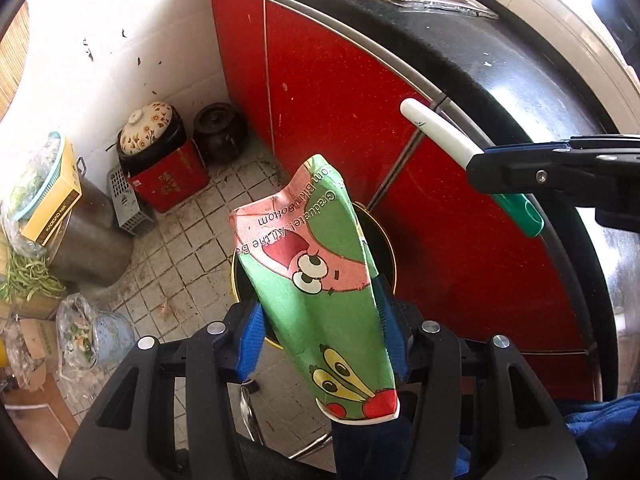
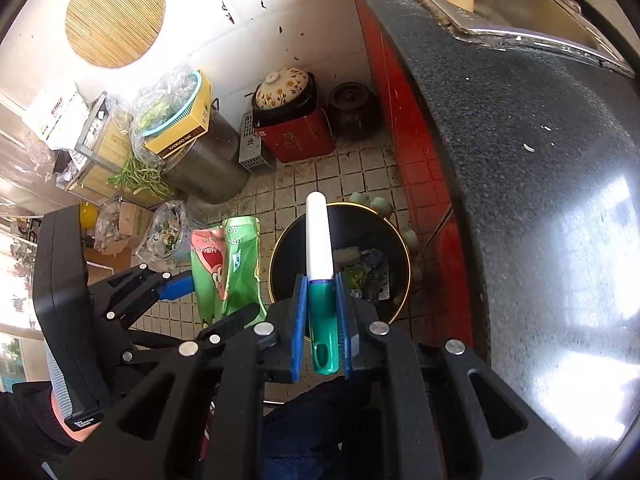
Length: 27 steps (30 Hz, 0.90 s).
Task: Collect trash
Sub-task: 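Carry the green cup and marker to the bin and release both, then return both open tools to the countertop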
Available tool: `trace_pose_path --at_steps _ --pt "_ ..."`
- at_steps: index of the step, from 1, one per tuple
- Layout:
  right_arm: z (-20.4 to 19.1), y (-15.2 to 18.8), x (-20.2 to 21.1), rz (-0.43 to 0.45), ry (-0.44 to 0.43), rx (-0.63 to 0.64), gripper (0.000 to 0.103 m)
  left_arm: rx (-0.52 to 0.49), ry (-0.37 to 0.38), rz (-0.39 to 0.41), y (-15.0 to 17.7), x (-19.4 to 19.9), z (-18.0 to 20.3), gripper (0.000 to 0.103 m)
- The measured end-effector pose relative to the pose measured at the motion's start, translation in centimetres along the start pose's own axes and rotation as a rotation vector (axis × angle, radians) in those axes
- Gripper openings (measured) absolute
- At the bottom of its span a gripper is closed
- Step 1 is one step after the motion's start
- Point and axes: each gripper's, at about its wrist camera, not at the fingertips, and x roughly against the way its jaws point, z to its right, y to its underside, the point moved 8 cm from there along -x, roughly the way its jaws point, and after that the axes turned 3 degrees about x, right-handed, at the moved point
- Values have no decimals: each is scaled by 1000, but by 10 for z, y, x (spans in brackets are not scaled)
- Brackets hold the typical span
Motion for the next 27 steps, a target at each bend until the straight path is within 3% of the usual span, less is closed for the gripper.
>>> trace_pose_path --at_steps 9,10,11,13,15,17,23,27 --pt "-2 -12 -5 3 3 -6 15 -8 18 1 -3 -6 4 51" --pt "-1 -12 -2 5 2 -11 15 -8 20 -5 -3 -8 4 56" --pt "-1 -14 -2 5 -4 -13 15 -8 20 -14 -4 -10 3 69" --pt "0 -15 -1 3 0 -9 18 -5 2 -7 -5 -12 -2 79" --pt "2 -16 5 19 -4 -13 45 -2 4 -14 -7 -13 -2 79" --pt "3 -17 16 49 -10 -21 58 -2 2 -13 -8 -11 -2 80" --pt "9 -10 57 108 -7 -13 74 -8 7 14 -17 10 10 94" --pt "34 5 116 205 59 -38 84 -51 20 62 -30 36 40 96"
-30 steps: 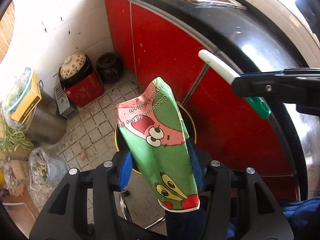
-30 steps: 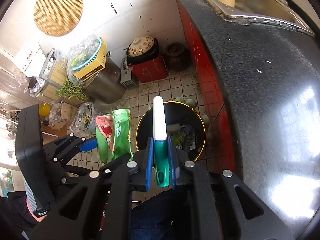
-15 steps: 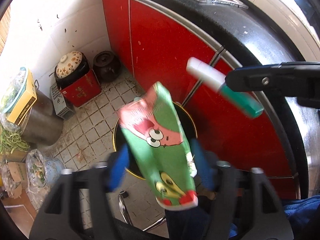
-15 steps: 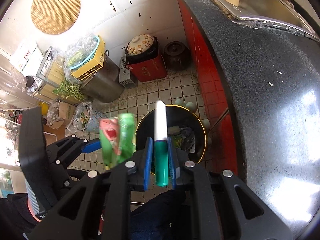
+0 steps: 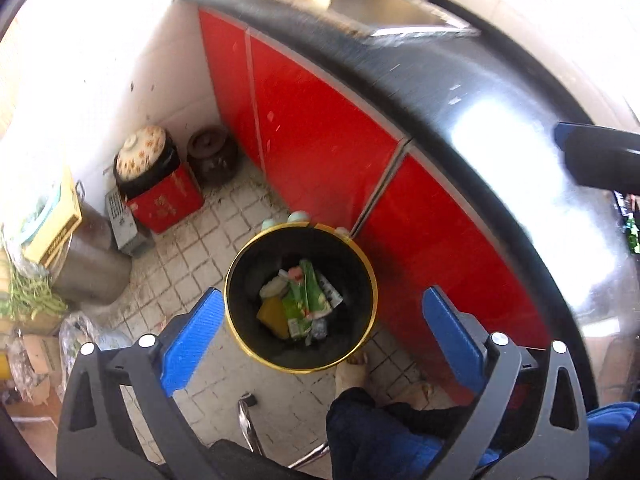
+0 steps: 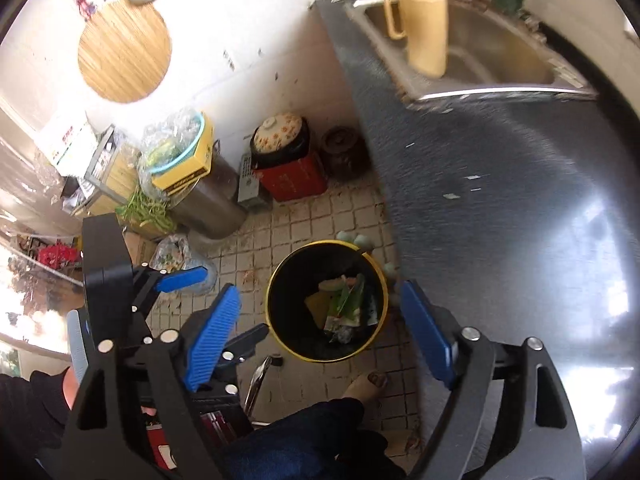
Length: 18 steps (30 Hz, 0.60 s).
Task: Collect trash
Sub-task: 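Return both open tools to the countertop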
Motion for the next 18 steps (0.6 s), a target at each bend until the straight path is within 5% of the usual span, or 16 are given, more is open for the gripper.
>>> trace_pose_path --at_steps 8,13,18 --pt "113 64 121 149 267 -244 87 -255 173 16 -30 17 136 96" --pt "185 146 196 225 430 -515 87 -512 317 13 -35 25 263 96" --pt "224 228 254 278 552 -719 87 -647 405 -12 -20 34 353 96"
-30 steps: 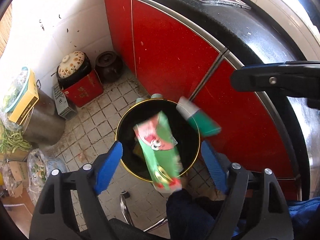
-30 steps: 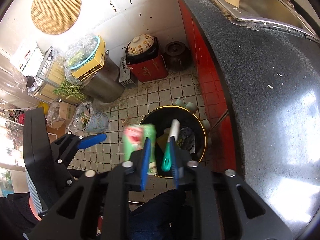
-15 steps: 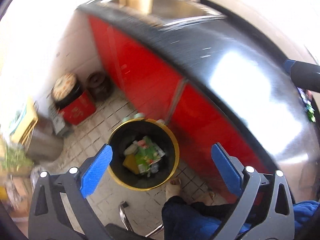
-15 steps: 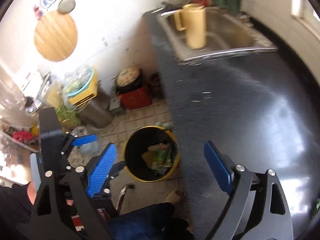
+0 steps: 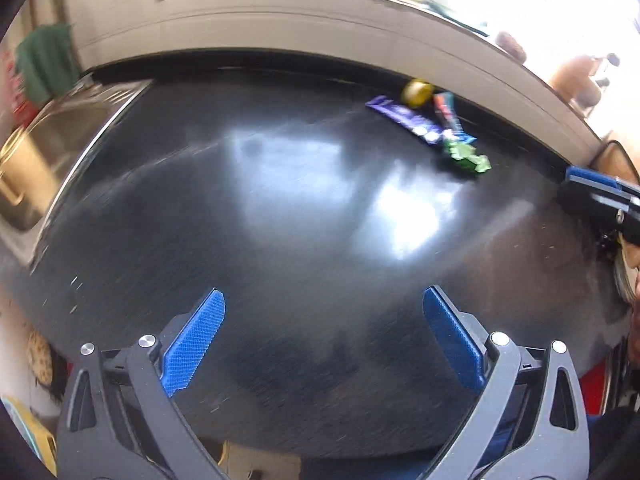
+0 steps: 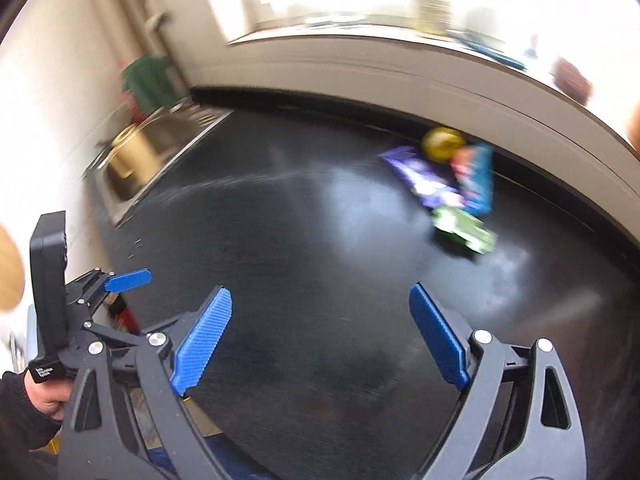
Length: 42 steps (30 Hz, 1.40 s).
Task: Collect trash
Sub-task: 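Return both open tools to the countertop, then grasp the blue toothpaste tube with the left tool while the right tool grasps the green plastic piece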
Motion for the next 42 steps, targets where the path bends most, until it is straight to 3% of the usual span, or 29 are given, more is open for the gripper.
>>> trace_pose_path --at_steps 5,11,18,27,38,42 --pt "53 15 16 30 54 -93 87 -38 62 -34 -23 -21 55 96" --pt "84 19 13 39 39 -97 87 -67 69 -63 -31 -36 75 96" --pt "92 5 -15 5 -3 -60 87 -64 48 -85 -54 -59 84 96" --pt "121 -19 -82 -59 -40 70 87 -1 28 -172 -108 -123 97 96" --pt "136 -33 -172 -130 -117 309 87 215 11 -273 -177 -212 104 96" --pt "136 -35 -180 -123 -148 336 75 240 -17 -274 -190 -231 109 96"
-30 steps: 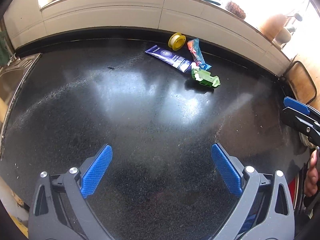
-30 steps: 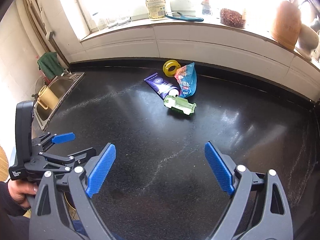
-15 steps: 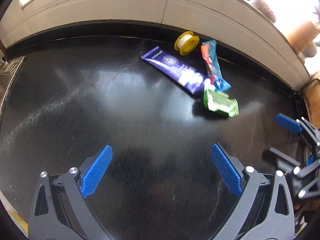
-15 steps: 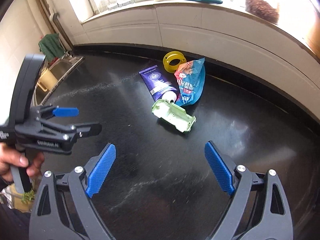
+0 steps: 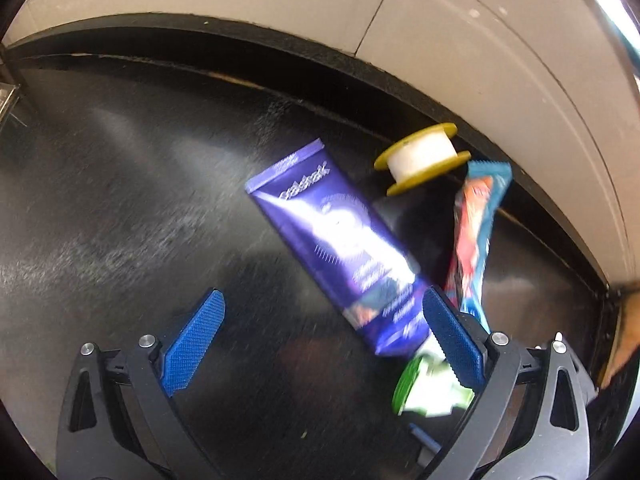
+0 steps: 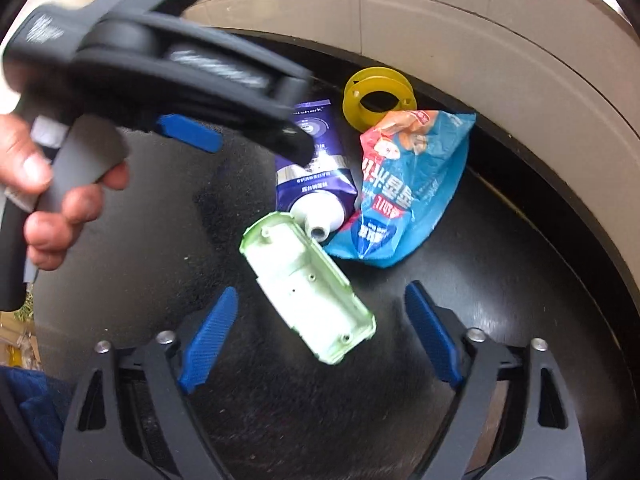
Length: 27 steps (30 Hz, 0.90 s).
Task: Collect trash
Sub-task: 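Grasp the blue toothpaste tube with the left tool while the right tool grasps the green plastic piece, then carry the toothpaste tube and green plastic piece to the bin and release both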
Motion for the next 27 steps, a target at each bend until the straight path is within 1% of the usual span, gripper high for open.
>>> trace_pose_path --at_steps 2,3,4,5,6,7,10,11,13,15,16,17,18,19,20,21,22,23,26,27 --pt "-2 2 -3 -1 -7 17 67 6 -21 1 -6 -7 4 96" --pt "-4 3 -5 -2 -10 31 60 -1 -33 9 -8 -8 6 96" --pt "-6 3 -5 8 7 50 56 -10 -41 15 -11 -9 10 96" --pt "-9 4 -5 10 12 66 49 -15 -45 19 -13 -10 12 96" --pt "-11 5 -4 10 9 71 45 -24 -63 20 -14 -11 14 96" --pt "-14 7 -4 7 1 75 41 -43 -99 16 -16 -14 16 96" --pt "-21 15 0 -4 -3 79 37 -66 -138 29 -13 -16 20 96" --pt "-23 18 2 -5 2 80 36 -56 -149 43 -12 -15 19 96" --pt "-27 28 10 -6 11 73 36 -41 -151 67 -9 -13 19 96" --pt "-28 36 20 -10 11 47 35 -56 -159 74 0 -7 14 92" --pt "-30 42 25 -10 13 31 35 -73 -162 79 2 -4 12 88" --pt "-31 48 30 -12 11 8 35 -81 -164 84 5 -1 12 78" --pt "-32 52 34 -12 11 -10 35 -93 -179 94 7 4 7 70" --pt "-34 56 38 -12 9 -28 35 -100 -179 102 15 12 -1 54" --pt "-35 59 42 -11 7 -45 35 -99 -160 106 18 15 -4 39" --pt "-37 60 45 -9 12 -62 35 -78 -93 99 21 20 -9 30" --pt "-37 64 48 -7 16 -76 35 -55 -46 83 22 23 -13 12" --pt "-38 65 49 -7 19 -91 35 -39 -28 70 26 26 -18 8" --pt "-39 66 56 2 21 -159 34 -85 -5 74 41 38 -20 7" --pt "-34 60 61 9 29 -185 34 -105 -2 79 47 43 -20 7"
